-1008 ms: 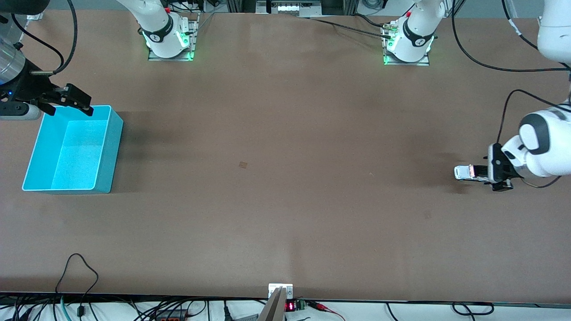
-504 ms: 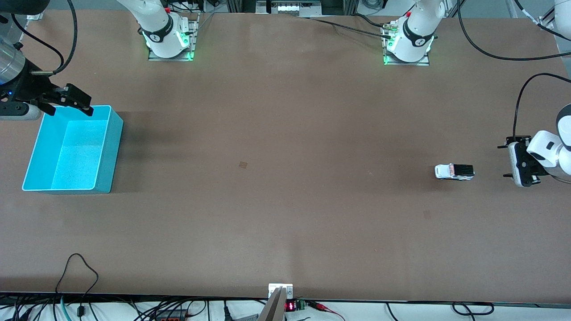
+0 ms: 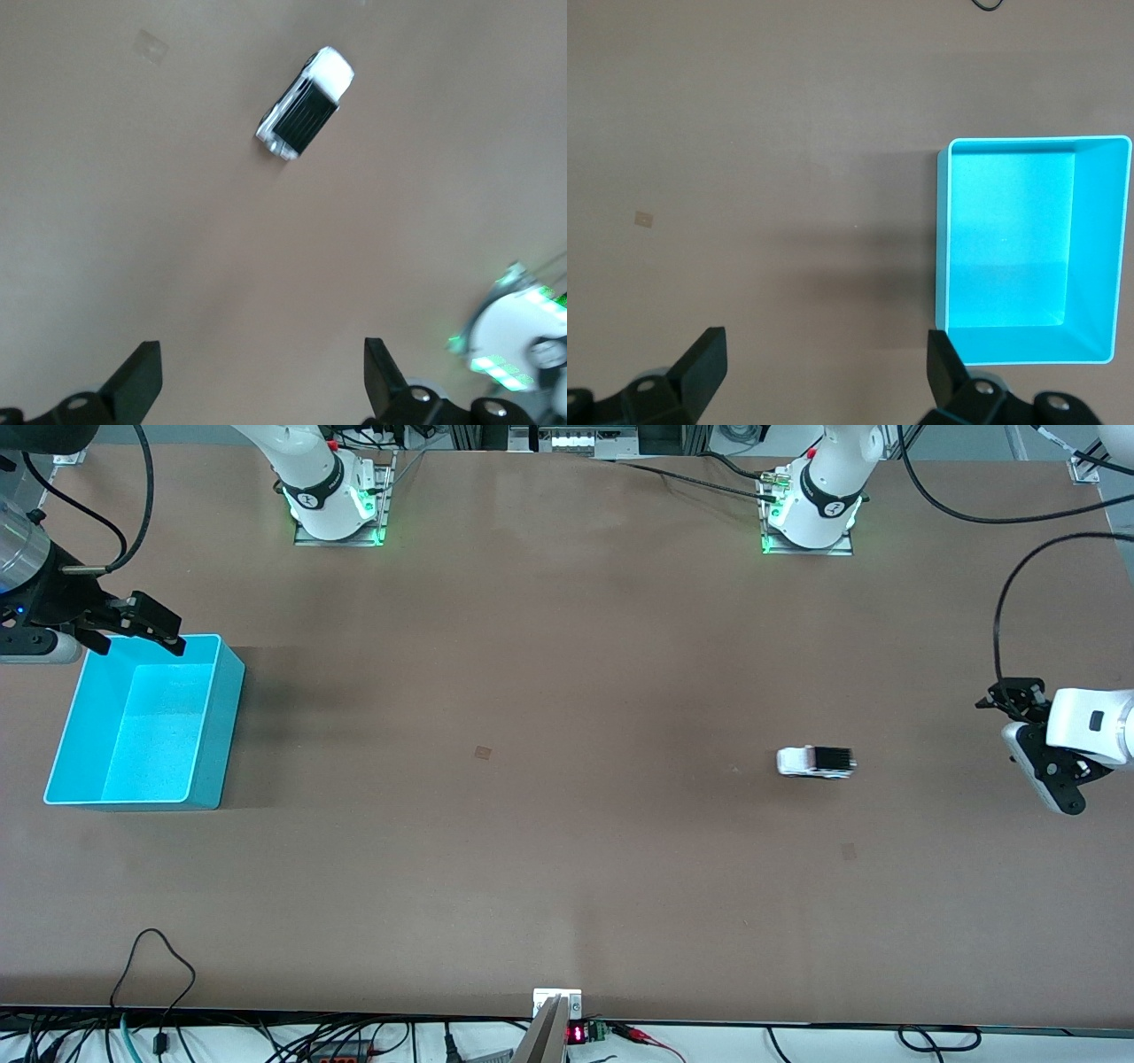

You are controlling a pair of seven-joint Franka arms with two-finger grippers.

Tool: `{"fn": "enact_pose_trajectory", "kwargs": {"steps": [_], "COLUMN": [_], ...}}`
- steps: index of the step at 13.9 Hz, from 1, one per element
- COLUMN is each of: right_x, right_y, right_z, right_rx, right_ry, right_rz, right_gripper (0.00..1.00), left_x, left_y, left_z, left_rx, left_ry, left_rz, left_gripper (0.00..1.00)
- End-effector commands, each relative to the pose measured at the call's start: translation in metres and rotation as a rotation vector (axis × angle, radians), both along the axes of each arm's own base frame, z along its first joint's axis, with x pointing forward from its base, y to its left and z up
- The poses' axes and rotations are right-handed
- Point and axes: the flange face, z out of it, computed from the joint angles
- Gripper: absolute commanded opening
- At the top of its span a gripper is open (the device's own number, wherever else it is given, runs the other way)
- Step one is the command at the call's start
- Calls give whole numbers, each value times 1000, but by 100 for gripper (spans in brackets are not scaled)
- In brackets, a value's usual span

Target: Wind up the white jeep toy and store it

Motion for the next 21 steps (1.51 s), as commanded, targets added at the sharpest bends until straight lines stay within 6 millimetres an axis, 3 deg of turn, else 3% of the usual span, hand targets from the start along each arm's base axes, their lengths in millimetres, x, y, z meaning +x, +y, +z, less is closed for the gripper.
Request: {"fn": "enact_pose_trajectory", "kwargs": {"steps": [1,2,5,7,9,12,15,21], "right_x": [-5,-5,-4,-5,-5,-5,-5,-5], "right_y": [2,2,2,2,2,2,2,2], "right_z": [3,3,2,3,3,3,3,3], "right_rx": [13,13,12,13,13,13,13,13], "right_ry": [2,2,3,2,2,0,2,2], "right_rz": [-14,-14,-14,-14,-14,-14,-14,-14], "right_gripper": [100,100,100,100,100,100,100,100], "left_x": [-2,-15,-43,-60,-71,-79,-70,-71], "left_y": [-47,-70,-88,-92,-106,-111,-116,-137], "left_z": [52,77,108,113,109,103,96,109], "left_rx": [93,149,171,183,201,227,229,213], "left_ry": [-11,-41,-152,-280,-299,-275,-283,-306], "left_rz": [163,278,533,748,874,891,875,843], "left_gripper": [100,100,100,100,100,100,100,100]}}
